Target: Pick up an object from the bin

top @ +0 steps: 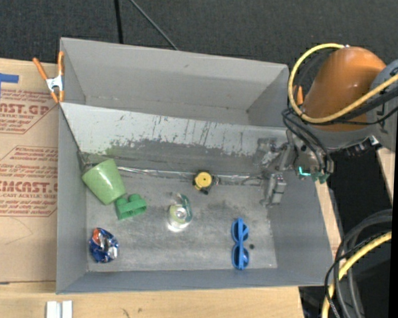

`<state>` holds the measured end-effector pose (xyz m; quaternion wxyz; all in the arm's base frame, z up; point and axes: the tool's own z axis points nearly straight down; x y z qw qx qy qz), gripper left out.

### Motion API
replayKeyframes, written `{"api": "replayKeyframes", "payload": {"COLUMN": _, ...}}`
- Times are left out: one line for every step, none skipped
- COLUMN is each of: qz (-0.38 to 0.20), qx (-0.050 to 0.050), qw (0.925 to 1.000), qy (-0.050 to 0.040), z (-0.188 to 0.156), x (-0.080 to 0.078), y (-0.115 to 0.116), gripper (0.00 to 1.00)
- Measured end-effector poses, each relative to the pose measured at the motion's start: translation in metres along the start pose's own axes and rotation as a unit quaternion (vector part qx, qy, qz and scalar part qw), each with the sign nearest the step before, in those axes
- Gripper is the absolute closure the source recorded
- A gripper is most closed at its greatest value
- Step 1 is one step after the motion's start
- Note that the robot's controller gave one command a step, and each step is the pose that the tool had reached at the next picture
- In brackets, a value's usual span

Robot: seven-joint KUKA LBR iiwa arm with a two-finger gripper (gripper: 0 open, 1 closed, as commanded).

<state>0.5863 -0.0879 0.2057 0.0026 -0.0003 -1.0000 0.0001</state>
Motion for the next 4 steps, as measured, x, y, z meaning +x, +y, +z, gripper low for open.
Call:
{"api": "replayKeyframes", "payload": {"qz": -0.065, "qx": -0.001, "qw": 0.9979, "qy": 0.0012, "z": 0.137, "x": 0.051, "y": -0.027, "gripper": 0.0}}
{"api": "replayKeyframes", "payload": {"qz": -0.174, "qx": -0.001, "qw": 0.9848, "qy": -0.0023, "z": 0.137, "x": 0.062, "y": 0.01, "gripper": 0.0}}
{"api": "replayKeyframes", "payload": {"qz": -0.174, "qx": 0.0, "qw": 0.9848, "qy": -0.0029, "z": 0.137, "x": 0.061, "y": 0.009, "gripper": 1.0}}
{"api": "replayKeyframes", "payload": {"qz": -0.207, "qx": 0.002, "qw": 0.9784, "qy": -0.008, "z": -0.047, "x": 0.073, "y": 0.034, "gripper": 1.0}}
